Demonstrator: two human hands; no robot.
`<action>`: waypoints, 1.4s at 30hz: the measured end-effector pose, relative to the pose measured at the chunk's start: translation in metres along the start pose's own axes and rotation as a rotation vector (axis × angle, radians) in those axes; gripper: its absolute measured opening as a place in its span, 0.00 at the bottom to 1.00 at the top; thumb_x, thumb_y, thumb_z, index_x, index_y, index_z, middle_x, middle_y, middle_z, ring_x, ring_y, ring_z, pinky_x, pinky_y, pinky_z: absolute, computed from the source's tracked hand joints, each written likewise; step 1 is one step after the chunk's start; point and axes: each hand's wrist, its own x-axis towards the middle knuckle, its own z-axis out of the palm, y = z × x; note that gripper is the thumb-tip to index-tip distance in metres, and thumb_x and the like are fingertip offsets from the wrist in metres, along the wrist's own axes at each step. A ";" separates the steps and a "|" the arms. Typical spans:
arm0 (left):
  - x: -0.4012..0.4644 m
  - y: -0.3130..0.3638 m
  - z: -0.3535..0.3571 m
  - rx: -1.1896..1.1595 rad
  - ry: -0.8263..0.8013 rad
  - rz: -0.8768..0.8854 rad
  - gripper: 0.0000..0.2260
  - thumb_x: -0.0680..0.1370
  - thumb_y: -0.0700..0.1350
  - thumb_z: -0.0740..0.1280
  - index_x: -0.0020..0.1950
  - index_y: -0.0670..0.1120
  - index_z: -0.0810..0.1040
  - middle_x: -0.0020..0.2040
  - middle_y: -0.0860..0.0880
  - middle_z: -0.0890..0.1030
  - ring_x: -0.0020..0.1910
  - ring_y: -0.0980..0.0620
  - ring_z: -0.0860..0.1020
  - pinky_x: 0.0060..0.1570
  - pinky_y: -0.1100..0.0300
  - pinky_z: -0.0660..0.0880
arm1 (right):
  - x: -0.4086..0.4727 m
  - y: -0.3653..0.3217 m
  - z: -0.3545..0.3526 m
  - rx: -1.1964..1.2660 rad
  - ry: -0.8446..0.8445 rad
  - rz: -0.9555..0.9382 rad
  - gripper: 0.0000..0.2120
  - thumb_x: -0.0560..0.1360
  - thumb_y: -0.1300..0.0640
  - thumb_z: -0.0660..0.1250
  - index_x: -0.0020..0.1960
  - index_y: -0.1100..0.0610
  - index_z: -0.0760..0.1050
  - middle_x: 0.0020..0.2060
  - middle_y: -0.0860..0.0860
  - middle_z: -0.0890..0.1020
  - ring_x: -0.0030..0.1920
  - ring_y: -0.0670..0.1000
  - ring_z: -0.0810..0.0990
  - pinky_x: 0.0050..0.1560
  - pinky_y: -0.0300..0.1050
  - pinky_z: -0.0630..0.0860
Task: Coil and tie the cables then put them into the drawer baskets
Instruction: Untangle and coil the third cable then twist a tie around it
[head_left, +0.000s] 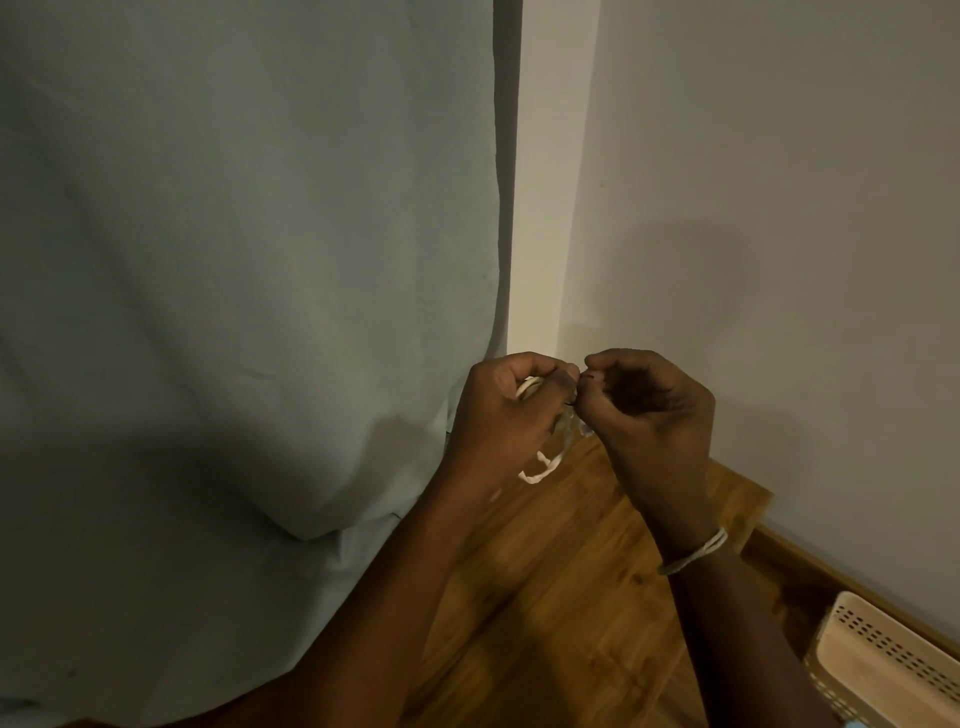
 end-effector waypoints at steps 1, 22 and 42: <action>0.000 0.000 -0.001 0.006 -0.001 0.002 0.08 0.78 0.46 0.68 0.51 0.45 0.84 0.31 0.57 0.79 0.27 0.60 0.77 0.29 0.69 0.71 | -0.001 0.000 -0.001 -0.009 -0.003 -0.008 0.08 0.73 0.69 0.73 0.51 0.62 0.83 0.39 0.54 0.84 0.36 0.53 0.83 0.40 0.42 0.83; -0.001 -0.004 0.002 0.013 -0.046 0.091 0.04 0.78 0.43 0.68 0.50 0.51 0.81 0.40 0.56 0.82 0.35 0.58 0.79 0.32 0.70 0.72 | -0.005 0.015 -0.004 -0.100 -0.036 -0.035 0.07 0.76 0.60 0.70 0.50 0.63 0.83 0.41 0.54 0.84 0.41 0.52 0.83 0.42 0.46 0.83; 0.002 -0.016 0.000 0.149 0.064 0.191 0.03 0.78 0.53 0.67 0.49 0.57 0.79 0.43 0.59 0.82 0.41 0.55 0.81 0.40 0.64 0.80 | -0.006 0.012 -0.002 0.110 0.009 0.109 0.09 0.73 0.62 0.73 0.53 0.60 0.83 0.42 0.53 0.87 0.44 0.52 0.86 0.47 0.42 0.83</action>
